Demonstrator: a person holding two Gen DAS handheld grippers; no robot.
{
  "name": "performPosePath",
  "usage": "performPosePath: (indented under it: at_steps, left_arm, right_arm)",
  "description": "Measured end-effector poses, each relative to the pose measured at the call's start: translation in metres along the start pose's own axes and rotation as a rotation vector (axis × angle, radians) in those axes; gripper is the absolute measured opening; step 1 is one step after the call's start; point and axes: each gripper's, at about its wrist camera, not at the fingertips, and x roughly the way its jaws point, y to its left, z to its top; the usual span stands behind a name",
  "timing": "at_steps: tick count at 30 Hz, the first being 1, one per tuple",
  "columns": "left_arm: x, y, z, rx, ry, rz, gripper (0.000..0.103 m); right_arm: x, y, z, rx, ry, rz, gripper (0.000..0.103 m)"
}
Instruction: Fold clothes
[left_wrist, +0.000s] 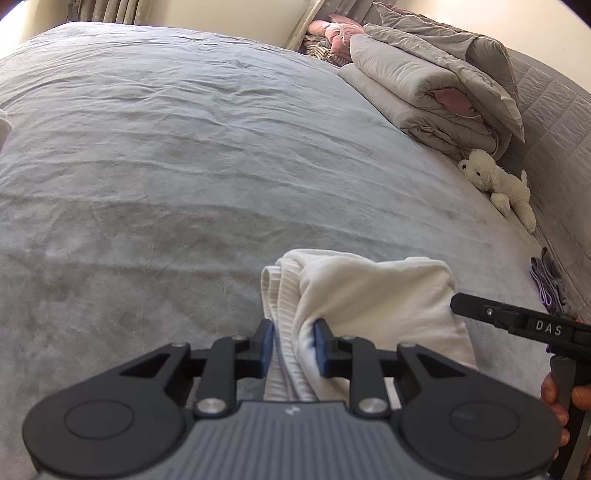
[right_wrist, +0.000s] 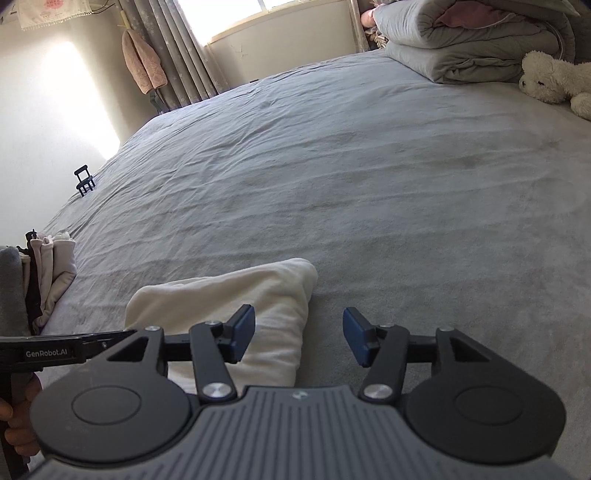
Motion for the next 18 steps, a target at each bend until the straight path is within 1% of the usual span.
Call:
performPosePath:
  at_steps: [8,10,11,12,13,14,16,18]
  left_arm:
    - [0.000,-0.003,-0.001,0.016,-0.007,0.017,0.024]
    - [0.000,-0.004,-0.002,0.022,-0.010,0.023,0.024]
    - [-0.001,-0.005,-0.002,0.025,-0.011,0.025,0.024]
    - [-0.001,-0.005,-0.002,0.029,-0.013,0.027,0.024]
    - [-0.002,-0.006,-0.002,0.032,-0.015,0.029,0.024]
    - [-0.003,-0.007,-0.003,0.034,-0.020,0.029,0.021]
    - [-0.007,-0.008,-0.003,0.039,-0.028,0.029,0.016]
    - [-0.010,-0.009,-0.003,0.043,-0.037,0.029,0.014]
  right_arm:
    - [0.005,0.005,-0.013,0.007,0.064,0.048,0.057]
    - [0.006,0.011,-0.016,-0.027,0.065,0.049,0.057]
    - [0.006,0.015,-0.017,-0.051,0.063,0.048,0.054]
    - [0.005,0.019,-0.017,-0.069,0.058,0.047,0.041]
    - [0.005,0.022,-0.018,-0.078,0.050,0.048,0.030]
    - [0.004,0.025,-0.018,-0.087,0.041,0.046,0.027]
    - [0.000,0.029,-0.017,-0.094,0.018,0.042,0.024]
    - [-0.004,0.030,-0.014,-0.095,-0.007,0.045,0.023]
